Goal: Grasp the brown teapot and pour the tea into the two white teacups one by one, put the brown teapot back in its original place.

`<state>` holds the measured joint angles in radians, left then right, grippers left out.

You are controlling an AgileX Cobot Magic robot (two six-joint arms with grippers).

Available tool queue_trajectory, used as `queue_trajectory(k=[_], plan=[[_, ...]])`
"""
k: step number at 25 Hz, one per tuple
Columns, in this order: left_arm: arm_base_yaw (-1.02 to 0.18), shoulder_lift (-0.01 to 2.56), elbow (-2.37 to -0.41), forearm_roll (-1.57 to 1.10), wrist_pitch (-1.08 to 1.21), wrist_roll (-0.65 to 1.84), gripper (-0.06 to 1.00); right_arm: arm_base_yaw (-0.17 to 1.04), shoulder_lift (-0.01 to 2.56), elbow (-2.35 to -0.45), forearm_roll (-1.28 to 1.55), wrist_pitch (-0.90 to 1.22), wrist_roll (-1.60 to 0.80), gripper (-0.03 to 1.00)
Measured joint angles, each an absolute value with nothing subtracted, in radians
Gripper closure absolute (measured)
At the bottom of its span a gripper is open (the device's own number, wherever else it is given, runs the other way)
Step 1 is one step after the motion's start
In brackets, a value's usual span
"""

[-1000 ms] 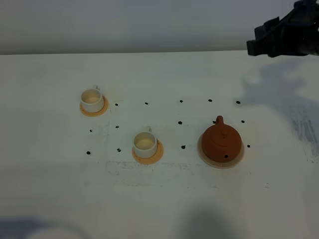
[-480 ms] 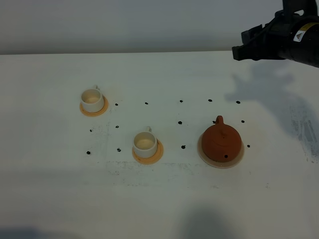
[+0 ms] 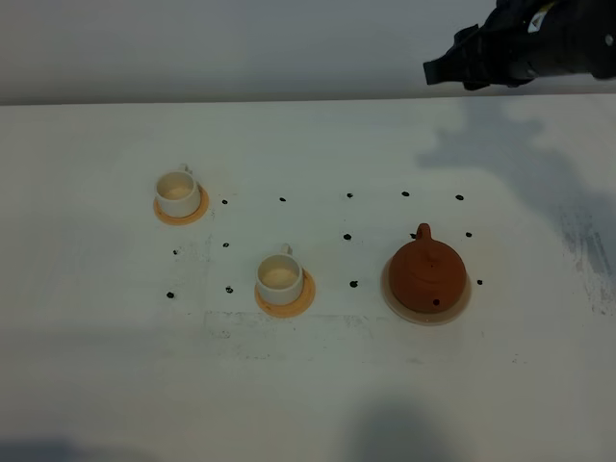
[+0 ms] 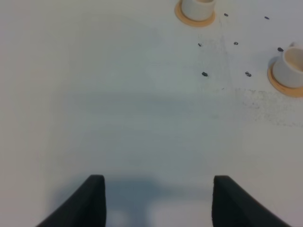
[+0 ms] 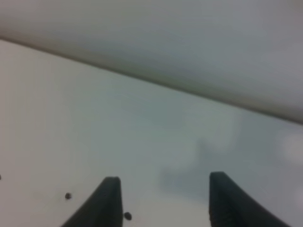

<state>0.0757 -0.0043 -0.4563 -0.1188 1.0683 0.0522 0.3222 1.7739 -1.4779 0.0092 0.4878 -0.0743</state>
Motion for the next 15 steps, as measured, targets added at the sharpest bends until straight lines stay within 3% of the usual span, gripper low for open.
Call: queue_trajectory(k=[7,15], plan=[[0.076,-0.004,-0.456,-0.119,1.068,0.052,0.47,0.303,1.921,-1.641,-0.007,0.642,-0.009,0.53],[0.076,-0.004,-0.456,-0.119,1.068,0.052,0.47,0.235,2.088,-1.662,0.0,0.694,0.005,0.53]])
